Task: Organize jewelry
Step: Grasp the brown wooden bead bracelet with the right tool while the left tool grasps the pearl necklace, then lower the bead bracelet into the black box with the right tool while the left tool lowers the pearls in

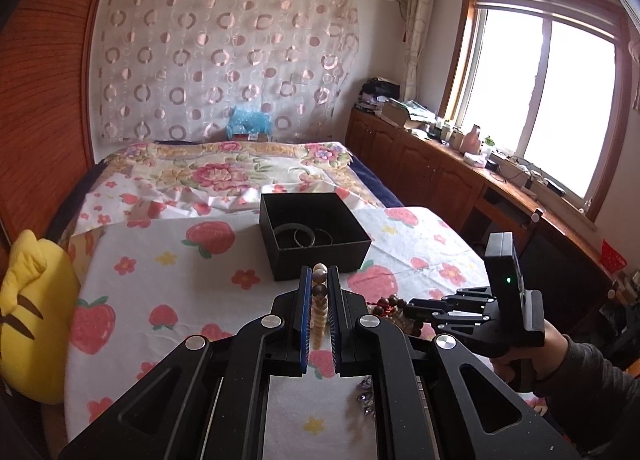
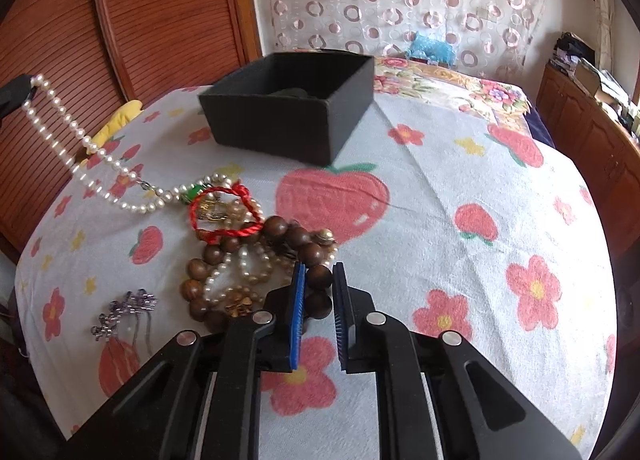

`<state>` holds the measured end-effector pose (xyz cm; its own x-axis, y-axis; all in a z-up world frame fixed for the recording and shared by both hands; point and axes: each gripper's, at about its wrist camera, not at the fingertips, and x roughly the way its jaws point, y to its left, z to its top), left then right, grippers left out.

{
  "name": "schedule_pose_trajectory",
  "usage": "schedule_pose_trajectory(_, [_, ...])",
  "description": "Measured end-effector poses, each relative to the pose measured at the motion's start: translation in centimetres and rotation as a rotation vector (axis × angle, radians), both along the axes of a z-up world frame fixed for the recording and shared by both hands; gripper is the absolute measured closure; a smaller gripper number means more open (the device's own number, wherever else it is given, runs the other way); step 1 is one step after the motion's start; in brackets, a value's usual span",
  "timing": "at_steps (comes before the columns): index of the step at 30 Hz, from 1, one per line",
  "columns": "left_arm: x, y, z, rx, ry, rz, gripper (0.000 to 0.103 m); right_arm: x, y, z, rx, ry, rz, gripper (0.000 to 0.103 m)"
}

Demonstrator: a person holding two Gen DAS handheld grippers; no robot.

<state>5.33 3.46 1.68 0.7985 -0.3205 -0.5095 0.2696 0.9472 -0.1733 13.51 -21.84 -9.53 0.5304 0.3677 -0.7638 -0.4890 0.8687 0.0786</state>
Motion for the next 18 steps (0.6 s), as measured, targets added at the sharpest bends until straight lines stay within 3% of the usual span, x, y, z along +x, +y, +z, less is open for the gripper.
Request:
schedule_pose_trajectory(9, [0.0, 0.1, 1.1, -0.003, -0.027, 0.002, 0.096, -1.2, -0.1, 6.2, 0.058, -0.113, 0.035, 0.088])
schedule_pose_trajectory(18, [0.0, 0.0, 3.4, 0.013, -0.077, 0.001, 0.096, -1.1, 0.0, 10.1, 0.072, -0.179, 0.047, 0.088])
